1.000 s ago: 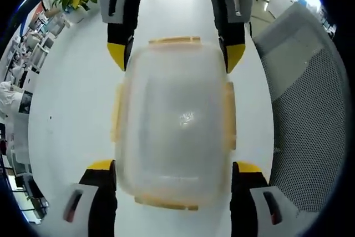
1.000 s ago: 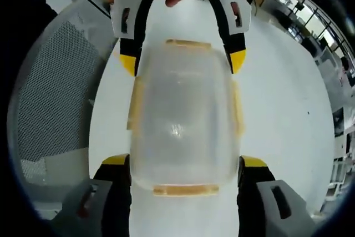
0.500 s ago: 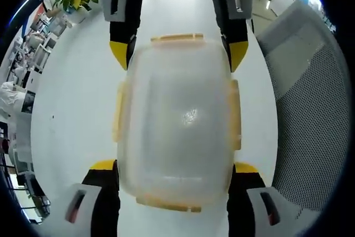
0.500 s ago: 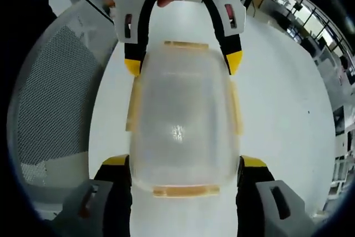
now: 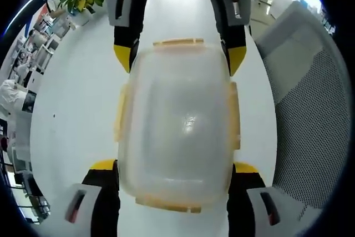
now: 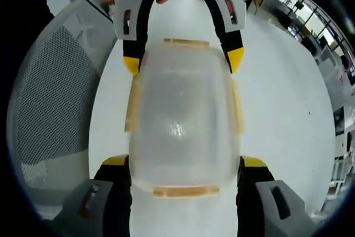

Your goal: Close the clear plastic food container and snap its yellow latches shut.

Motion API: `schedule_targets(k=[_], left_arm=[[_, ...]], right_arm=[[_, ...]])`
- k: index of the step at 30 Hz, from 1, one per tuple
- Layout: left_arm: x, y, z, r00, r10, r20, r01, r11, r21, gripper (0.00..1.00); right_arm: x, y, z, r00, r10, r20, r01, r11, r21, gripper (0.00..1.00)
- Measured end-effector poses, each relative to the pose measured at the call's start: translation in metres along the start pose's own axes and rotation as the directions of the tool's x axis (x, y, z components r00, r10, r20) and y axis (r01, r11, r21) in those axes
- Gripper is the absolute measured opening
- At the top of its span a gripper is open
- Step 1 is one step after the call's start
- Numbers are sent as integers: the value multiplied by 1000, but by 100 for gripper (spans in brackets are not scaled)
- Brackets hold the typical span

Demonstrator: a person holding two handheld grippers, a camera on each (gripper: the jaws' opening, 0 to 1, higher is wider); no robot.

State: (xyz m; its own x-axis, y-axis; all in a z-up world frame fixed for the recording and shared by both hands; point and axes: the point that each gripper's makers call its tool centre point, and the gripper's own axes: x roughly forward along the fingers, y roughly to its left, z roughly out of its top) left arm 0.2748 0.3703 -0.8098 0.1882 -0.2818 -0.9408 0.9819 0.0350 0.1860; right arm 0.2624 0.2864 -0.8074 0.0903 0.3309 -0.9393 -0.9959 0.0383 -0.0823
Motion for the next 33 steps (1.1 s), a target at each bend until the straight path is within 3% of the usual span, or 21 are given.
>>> schedule_targets(k=[5,16,24,33], left_arm=[[-2,0,-6,1000,3,26,-3,1000,-7,77],[-9,-2,-29,1000,2,28,-2,1000,6,77],[-14,-2,-47,1000,2,31,-2,1000,13,78],[-16,-3,-58,999,4,46,-4,1000,-4,78]], right_arm=[[3,0,4,1000,-1,-21,1,1000,-2,75],[10,5,27,999,-5,-35,6,1000,14,75],[15,9,44,1000,-14,6,14,999,33,75],[20,10,56,1000,-14,-8,14,999,29,75]])
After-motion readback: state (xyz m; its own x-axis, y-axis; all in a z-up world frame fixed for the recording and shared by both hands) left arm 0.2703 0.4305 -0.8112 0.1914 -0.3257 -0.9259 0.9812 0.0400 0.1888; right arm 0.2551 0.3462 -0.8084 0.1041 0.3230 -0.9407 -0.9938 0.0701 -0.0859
